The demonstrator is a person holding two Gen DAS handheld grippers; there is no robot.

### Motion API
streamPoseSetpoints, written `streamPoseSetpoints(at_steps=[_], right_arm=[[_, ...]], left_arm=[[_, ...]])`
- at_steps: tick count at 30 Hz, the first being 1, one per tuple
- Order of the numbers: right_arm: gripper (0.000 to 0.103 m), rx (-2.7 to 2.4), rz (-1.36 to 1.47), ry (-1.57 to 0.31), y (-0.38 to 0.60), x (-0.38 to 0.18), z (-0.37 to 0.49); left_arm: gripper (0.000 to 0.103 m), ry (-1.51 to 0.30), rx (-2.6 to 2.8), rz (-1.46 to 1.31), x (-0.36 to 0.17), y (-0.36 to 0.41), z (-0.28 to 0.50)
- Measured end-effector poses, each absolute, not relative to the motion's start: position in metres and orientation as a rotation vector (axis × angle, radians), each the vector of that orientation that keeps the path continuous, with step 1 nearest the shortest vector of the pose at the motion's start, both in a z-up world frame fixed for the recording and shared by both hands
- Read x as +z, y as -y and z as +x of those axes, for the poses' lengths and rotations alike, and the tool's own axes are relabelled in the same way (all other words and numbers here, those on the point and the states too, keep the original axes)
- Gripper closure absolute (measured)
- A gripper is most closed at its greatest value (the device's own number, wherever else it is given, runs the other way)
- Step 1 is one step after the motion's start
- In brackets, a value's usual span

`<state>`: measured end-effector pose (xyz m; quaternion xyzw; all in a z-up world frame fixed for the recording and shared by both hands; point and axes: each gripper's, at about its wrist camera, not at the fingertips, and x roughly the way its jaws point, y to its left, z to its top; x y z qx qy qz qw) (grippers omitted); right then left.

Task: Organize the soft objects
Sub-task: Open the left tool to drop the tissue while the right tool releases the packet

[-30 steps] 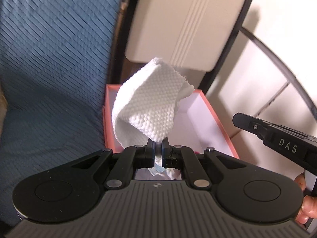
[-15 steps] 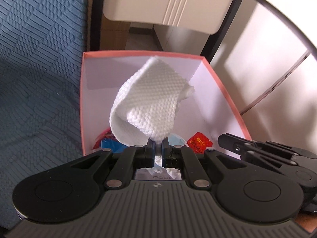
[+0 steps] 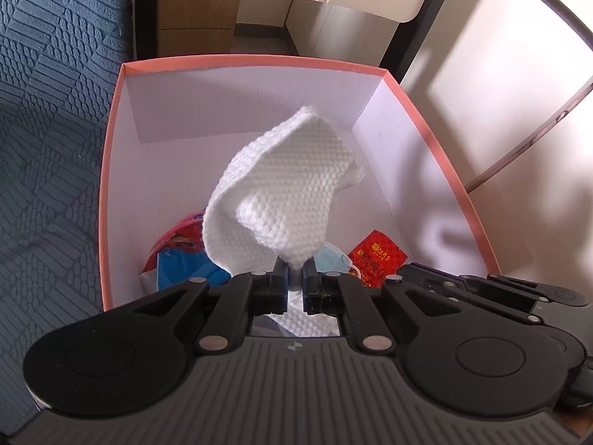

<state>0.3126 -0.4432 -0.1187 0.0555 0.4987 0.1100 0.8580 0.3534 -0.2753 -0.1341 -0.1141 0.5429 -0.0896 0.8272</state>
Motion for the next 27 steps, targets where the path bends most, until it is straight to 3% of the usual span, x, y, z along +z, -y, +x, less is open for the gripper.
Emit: streamPoseSetpoints(at_steps=[2, 4, 7, 9, 27], right_arm=[[0.098, 0.227, 0.124, -1.049, 0.446, -0.119, 0.312], [0.098, 0.223, 0.134, -1.047, 0.448, -0.117, 0.312], [0.097, 0.217, 0.138, -1.031, 0.451, -0.109, 0.310], [0.097, 0.219, 0.143, -1.013, 0.451, -0.100, 0.308], [0.097, 0.238, 0.147, -0.782, 0.441, 0.022, 0.243]], left_arm=[[0.091, -1.157, -0.197, -0.248, -0.135, 0.274, 0.354], [0.069, -1.161, -0.194, -0.247, -0.134, 0.272, 0.355], [0.049, -1.138, -0.190, -0.246, -0.125, 0.270, 0.353], [0.043, -1.122, -0.189, -0.247, -0.115, 0.269, 0.350], [0.042, -0.900, -0.195, -0.227, 0.002, 0.231, 0.281]])
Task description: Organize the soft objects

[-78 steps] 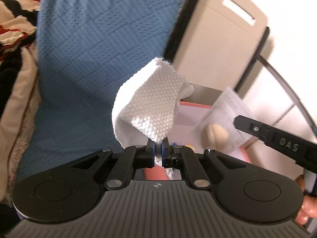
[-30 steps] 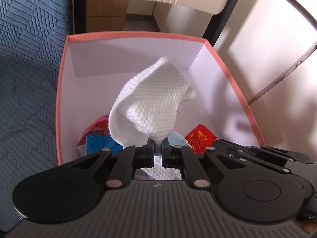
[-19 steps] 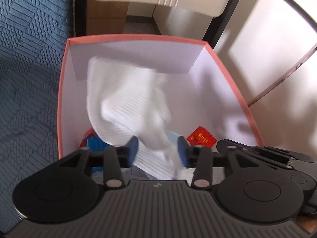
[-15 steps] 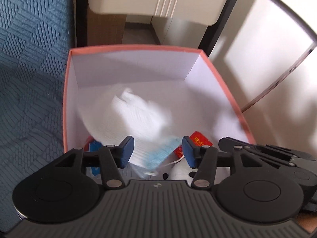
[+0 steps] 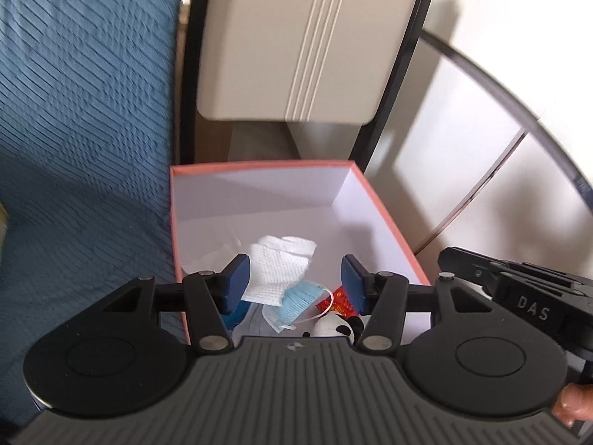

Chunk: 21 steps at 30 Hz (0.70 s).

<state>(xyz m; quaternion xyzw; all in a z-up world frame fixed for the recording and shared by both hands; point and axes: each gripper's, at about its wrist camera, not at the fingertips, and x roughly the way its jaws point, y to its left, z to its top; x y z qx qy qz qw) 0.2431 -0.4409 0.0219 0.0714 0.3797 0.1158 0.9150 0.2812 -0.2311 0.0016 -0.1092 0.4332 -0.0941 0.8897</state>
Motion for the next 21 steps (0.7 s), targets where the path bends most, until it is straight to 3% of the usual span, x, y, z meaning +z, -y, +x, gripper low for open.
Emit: streamPoseSetpoints(at_steps=[11, 21], right_arm=[[0.097, 0.261, 0.138, -0.678, 0.417, 0.077, 0.182], [0.097, 0.252, 0.123, -0.667, 0.399, 0.084, 0.138]], left_arm=[[0.042, -0.789, -0.182, -0.228, 0.049, 0.194, 0.214], [0.042, -0.763, -0.190, -0.227, 0.060, 0.173, 0.169]])
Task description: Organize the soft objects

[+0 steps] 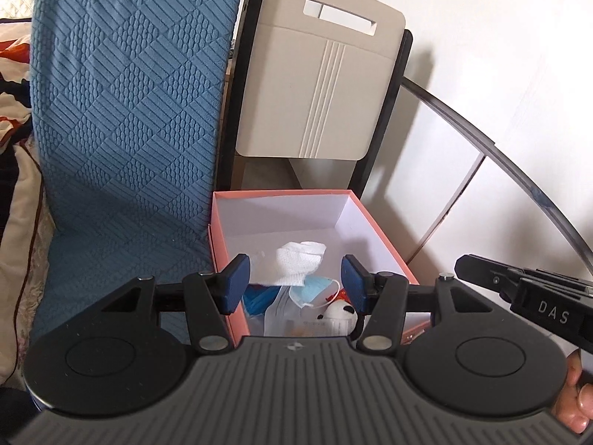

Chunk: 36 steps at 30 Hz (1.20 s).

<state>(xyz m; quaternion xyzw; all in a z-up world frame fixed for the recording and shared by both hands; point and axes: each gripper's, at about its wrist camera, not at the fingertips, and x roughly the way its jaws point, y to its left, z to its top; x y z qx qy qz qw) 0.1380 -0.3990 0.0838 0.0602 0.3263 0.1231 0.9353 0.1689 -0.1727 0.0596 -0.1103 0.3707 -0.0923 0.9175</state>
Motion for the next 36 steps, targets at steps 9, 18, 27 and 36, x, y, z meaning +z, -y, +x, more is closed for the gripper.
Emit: streamPoseSetpoints(at_steps=[9, 18, 27, 36], right_arm=[[0.097, 0.239, 0.114, -0.682, 0.392, 0.082, 0.100], [0.097, 0.217, 0.123, -0.694, 0.387, 0.074, 0.078], [0.096, 0.209, 0.114, -0.707, 0.387, 0.068, 0.065], [0.009, 0.148, 0.098, -0.683, 0.390, 0.069, 0.064]], left_arm=[[0.042, -0.767, -0.198, -0.227, 0.059, 0.164, 0.135], [0.042, -0.779, -0.200, -0.210, 0.056, 0.158, 0.109], [0.037, -0.772, -0.186, -0.222, 0.057, 0.152, 0.096], [0.003, -0.744, -0.172, -0.208, 0.060, 0.149, 0.089]])
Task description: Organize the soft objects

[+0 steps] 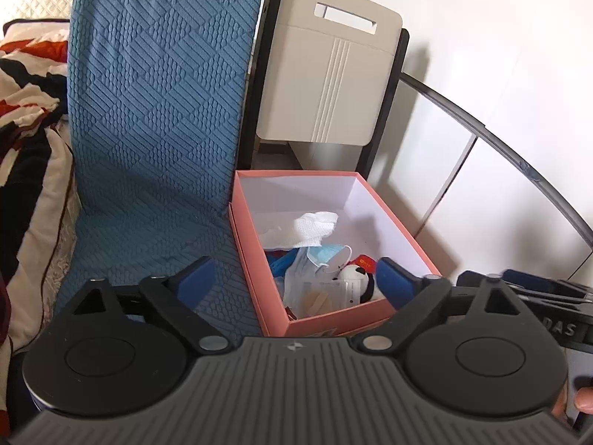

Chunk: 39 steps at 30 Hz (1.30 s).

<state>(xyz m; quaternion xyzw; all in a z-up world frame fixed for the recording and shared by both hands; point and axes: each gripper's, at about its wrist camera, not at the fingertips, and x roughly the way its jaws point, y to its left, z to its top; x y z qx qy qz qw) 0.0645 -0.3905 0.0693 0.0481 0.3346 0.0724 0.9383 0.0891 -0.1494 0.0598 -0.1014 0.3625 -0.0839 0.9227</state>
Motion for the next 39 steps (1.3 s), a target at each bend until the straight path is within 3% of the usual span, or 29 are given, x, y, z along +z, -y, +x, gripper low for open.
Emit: streamPoseSetpoints(at_steps=[9, 11, 39], right_arm=[[0.008, 0.114, 0.098, -0.707, 0.3950, 0.0633, 0.0665], [0.000, 0.110, 0.085, -0.705, 0.3943, 0.0631, 0.0654], [0.000, 0.104, 0.034, -0.709, 0.3911, 0.0615, 0.0599]], left_arm=[[0.001, -0.745, -0.136, -0.203, 0.0615, 0.1441, 0.0880], [0.001, -0.746, -0.130, -0.200, 0.0611, 0.1444, 0.0876], [0.000, -0.773, -0.106, -0.172, 0.0596, 0.1465, 0.0845]])
